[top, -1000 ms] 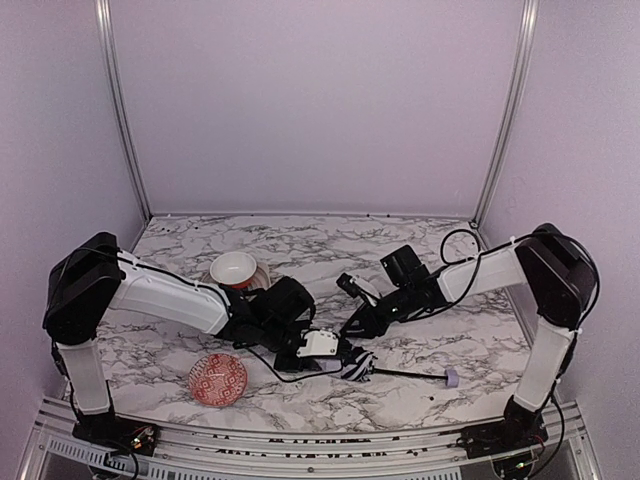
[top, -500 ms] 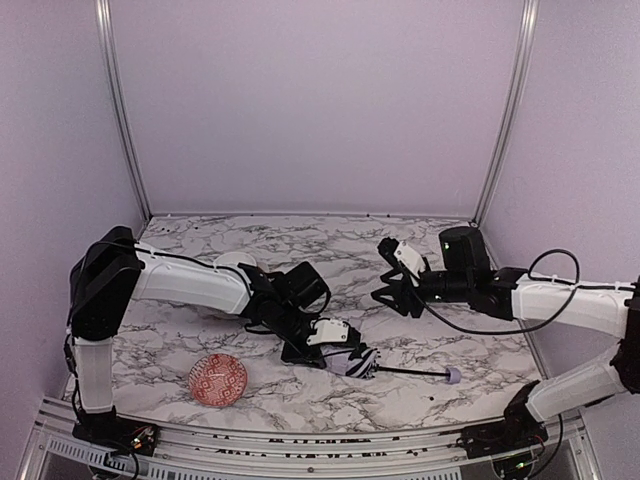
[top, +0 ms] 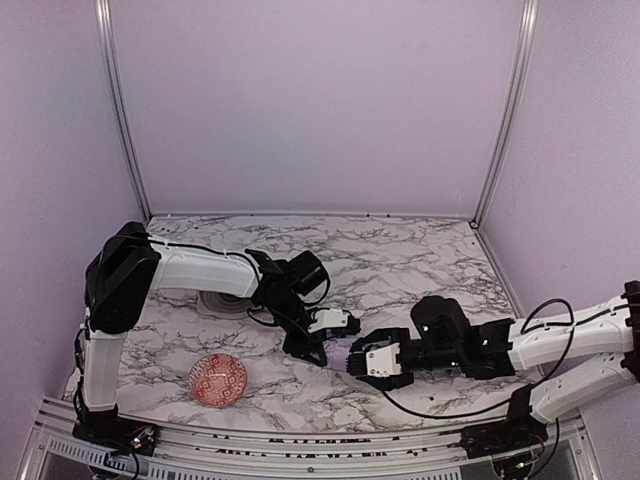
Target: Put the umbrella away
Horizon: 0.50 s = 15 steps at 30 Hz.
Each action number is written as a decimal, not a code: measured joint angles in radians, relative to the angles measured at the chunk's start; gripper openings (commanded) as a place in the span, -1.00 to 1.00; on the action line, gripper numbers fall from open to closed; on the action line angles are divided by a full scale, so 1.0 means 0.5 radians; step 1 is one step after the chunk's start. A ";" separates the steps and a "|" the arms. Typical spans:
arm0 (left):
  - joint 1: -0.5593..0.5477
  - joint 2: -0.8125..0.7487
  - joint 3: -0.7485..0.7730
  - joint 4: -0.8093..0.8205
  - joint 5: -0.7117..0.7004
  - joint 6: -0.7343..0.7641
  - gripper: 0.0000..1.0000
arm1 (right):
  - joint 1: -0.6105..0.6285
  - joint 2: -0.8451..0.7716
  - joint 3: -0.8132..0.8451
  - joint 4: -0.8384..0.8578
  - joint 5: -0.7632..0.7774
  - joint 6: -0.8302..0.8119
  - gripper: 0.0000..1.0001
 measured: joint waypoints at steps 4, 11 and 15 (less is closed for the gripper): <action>0.010 0.017 0.010 -0.024 0.076 0.000 -1.00 | 0.108 0.303 0.023 0.055 0.269 -0.216 0.69; 0.032 0.044 0.024 -0.048 0.191 -0.017 -1.00 | 0.119 0.558 0.078 0.166 0.610 -0.367 0.96; 0.043 0.059 0.037 -0.068 0.233 -0.011 -1.00 | 0.127 0.607 0.082 0.224 0.650 -0.374 0.76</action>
